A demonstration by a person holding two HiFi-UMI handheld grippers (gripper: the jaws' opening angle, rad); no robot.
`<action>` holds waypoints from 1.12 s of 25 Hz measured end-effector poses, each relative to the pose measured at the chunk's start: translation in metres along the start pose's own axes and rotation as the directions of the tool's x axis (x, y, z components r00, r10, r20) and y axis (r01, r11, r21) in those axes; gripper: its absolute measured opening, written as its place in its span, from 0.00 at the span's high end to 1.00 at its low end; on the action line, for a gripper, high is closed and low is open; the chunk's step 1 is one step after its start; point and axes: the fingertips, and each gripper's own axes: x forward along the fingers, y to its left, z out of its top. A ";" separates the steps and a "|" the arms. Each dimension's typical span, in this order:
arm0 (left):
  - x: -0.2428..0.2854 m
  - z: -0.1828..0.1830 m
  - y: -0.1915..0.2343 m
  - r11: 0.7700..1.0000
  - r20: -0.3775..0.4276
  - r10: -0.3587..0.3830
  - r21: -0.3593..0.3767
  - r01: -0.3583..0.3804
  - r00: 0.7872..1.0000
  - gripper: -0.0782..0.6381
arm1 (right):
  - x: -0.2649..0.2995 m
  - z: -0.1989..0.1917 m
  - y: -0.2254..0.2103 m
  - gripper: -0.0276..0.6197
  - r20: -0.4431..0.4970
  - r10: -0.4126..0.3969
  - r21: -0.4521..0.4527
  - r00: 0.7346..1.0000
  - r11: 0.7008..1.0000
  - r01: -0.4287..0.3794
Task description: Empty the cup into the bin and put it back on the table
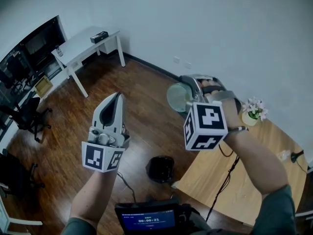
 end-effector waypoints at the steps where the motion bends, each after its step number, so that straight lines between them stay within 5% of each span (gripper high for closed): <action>1: 0.000 0.000 0.001 1.000 -0.002 0.002 0.002 -0.002 1.000 0.89 | 0.000 0.000 -0.001 0.34 -0.002 -0.005 -0.011 1.000 1.000 0.005; 28: 0.017 0.020 0.001 0.999 0.034 0.019 0.047 -0.021 0.999 0.89 | 0.002 0.006 -0.013 0.34 0.006 -0.066 -0.212 0.998 0.975 0.066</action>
